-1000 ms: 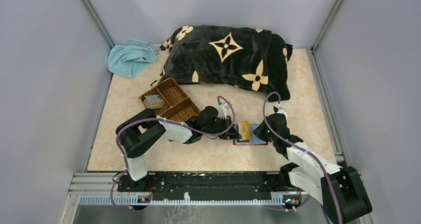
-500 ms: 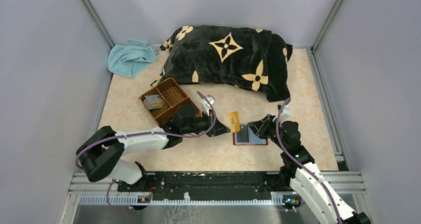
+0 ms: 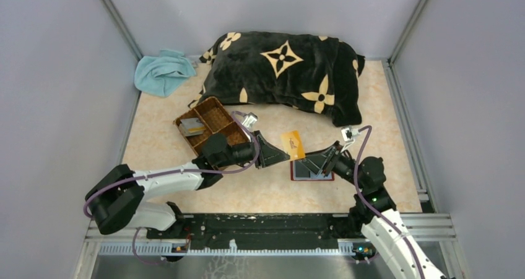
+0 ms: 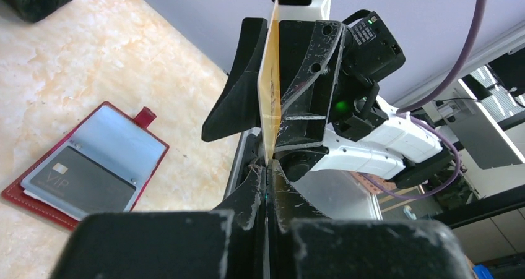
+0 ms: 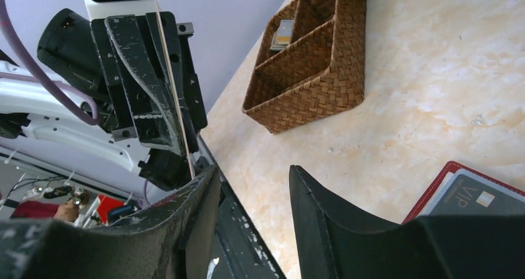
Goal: Take the credit cards out of the card holder
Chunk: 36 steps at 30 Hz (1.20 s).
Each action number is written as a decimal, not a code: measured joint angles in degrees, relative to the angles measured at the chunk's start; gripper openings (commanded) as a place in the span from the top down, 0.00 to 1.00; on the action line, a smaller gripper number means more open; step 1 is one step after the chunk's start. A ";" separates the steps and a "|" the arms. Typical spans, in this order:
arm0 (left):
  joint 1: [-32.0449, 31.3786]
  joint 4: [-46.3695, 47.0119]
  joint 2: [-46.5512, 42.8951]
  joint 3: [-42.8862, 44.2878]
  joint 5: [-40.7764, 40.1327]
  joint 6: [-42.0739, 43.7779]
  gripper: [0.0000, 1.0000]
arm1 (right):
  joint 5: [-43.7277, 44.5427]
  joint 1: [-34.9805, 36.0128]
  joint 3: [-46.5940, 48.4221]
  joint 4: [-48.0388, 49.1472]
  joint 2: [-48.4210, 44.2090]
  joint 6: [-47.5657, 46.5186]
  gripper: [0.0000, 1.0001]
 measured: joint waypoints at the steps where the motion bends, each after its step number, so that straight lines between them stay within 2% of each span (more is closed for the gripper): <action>1: 0.00 0.50 0.04 0.00 -0.07 -0.15 1.00 | -0.11 0.02 0.33 -0.59 -0.35 0.04 0.60; 3: 0.00 1.57 -0.02 -0.13 -0.46 -0.39 1.00 | 0.57 0.02 1.40 -2.82 -1.49 -0.50 0.63; 9: 0.00 1.16 -4.42 -1.81 -5.03 -0.26 1.00 | 2.38 0.07 4.61 -6.99 -4.70 -2.21 0.63; 14: 0.00 1.66 -6.25 -1.73 -7.58 0.28 1.00 | 0.11 0.07 4.61 -4.33 -4.20 -0.61 0.61; 19: 0.00 3.56 -2.99 -1.09 -6.97 -0.44 1.00 | -1.64 0.07 5.05 -1.11 -2.25 0.39 0.55; 25: -0.02 7.32 0.11 -1.09 -5.49 -2.86 1.00 | -2.71 0.07 7.34 2.01 2.71 0.37 0.55; 36: -0.04 11.82 1.62 -1.09 -2.14 -5.07 1.00 | -3.19 0.07 7.34 6.75 5.95 1.84 0.74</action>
